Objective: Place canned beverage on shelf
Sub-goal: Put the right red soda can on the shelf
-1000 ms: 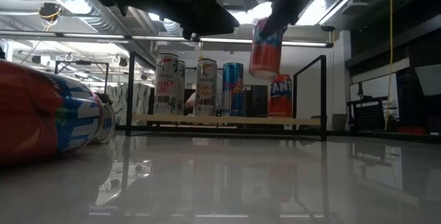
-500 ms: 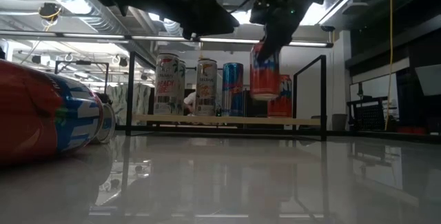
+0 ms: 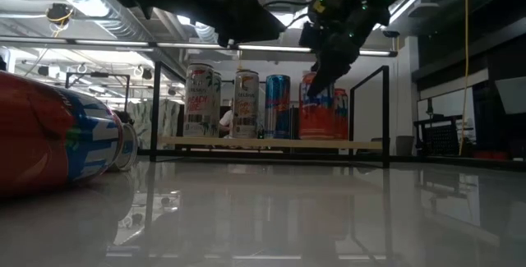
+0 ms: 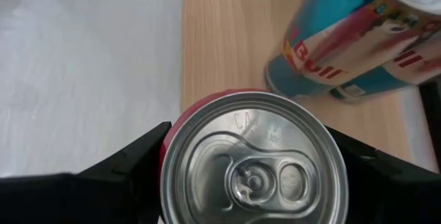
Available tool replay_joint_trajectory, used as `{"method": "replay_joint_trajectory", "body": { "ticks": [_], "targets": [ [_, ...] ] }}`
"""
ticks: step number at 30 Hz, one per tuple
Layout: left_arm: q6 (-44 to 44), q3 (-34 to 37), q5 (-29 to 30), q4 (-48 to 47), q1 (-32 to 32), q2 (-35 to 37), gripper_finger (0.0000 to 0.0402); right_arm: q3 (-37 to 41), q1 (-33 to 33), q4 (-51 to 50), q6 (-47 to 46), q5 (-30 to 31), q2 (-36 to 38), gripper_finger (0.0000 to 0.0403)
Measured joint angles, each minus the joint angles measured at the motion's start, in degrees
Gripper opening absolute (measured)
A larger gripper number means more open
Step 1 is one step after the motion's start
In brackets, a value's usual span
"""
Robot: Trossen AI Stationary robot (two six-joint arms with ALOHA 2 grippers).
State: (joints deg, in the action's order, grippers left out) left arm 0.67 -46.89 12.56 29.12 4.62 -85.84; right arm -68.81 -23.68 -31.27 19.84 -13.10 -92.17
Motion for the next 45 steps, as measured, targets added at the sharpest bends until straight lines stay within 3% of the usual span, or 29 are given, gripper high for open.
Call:
{"method": "replay_joint_trajectory", "body": {
  "ticks": [6,17,45],
  "targets": [
    [0.0,0.0,0.0,0.0,0.0,0.0,0.0158,0.2,0.0,-0.4,0.0,0.0,0.1,0.0297],
    [0.0,0.0,0.0,0.0,0.0,0.0,0.0158,0.3,0.0,-0.3,0.0,0.5,0.1,0.0350],
    [0.0,0.0,0.0,0.0,0.0,0.0,0.0158,0.3,0.0,-0.7,0.2,2.6,0.0,0.0354]
  ]
}}
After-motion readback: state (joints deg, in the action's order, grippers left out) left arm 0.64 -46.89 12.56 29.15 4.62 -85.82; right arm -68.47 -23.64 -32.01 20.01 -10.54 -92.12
